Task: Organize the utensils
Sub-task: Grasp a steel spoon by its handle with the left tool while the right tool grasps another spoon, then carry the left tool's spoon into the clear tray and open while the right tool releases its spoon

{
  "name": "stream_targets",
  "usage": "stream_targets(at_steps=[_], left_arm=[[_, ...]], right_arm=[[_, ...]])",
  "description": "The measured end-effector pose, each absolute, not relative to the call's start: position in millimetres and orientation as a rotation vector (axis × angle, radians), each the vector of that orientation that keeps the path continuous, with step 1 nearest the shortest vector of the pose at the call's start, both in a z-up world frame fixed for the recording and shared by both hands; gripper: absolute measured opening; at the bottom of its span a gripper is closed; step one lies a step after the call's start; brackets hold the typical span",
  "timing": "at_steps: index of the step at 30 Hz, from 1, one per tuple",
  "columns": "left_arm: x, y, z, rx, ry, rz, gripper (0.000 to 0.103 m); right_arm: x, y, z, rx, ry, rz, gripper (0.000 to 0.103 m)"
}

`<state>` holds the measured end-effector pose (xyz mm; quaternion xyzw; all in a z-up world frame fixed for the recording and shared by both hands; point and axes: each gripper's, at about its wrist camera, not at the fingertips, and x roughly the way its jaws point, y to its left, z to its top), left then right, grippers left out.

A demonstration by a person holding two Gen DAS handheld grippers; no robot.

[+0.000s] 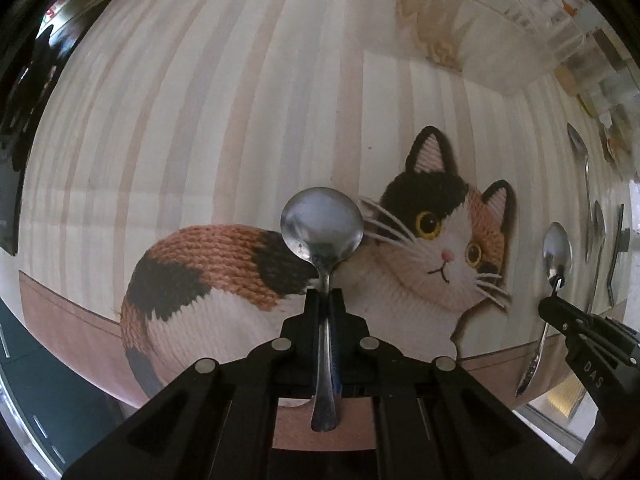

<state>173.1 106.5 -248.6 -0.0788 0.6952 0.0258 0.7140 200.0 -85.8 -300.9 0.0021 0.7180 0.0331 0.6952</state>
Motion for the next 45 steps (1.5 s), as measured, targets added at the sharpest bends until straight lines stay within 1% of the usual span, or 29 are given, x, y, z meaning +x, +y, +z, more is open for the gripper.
stream_targets(at_steps=[5,17,18,19,20,25,26,33,38,45], left_arm=[[174,119,-250,-0.18,1.551,0.044,0.006],[178,107,-253,-0.154,1.54,0.048,0.007],[178,107,-253,-0.153,1.538,0.048,0.007],[176,108,-252,-0.153,1.534,0.047,0.004],[174,108,-253,-0.152,1.528,0.047,0.003],[170,106,-246,-0.113,1.496,0.057,0.002],[170,106,-241,-0.113,1.485,0.058,0.002],[173,108,-205,-0.12,1.4,0.056,0.002],[175,109,-170,-0.131,1.33,0.041,0.002],[191,111,-104,-0.161,1.209,-0.006,0.002]], right_arm=[[208,-81,-299,-0.007,1.606,0.06,0.007],[198,-80,-307,-0.012,1.603,0.059,0.007],[197,-79,-310,-0.012,1.603,0.058,0.007],[197,-78,-311,-0.016,1.602,0.058,0.007],[196,-77,-315,-0.017,1.6,0.057,0.007],[188,-82,-317,0.016,1.564,0.041,0.006],[188,-83,-315,0.02,1.557,0.04,0.003],[190,-84,-292,0.051,1.493,0.062,0.002],[194,-84,-271,0.091,1.448,0.091,0.002],[208,-84,-210,0.153,1.322,0.153,0.002]])
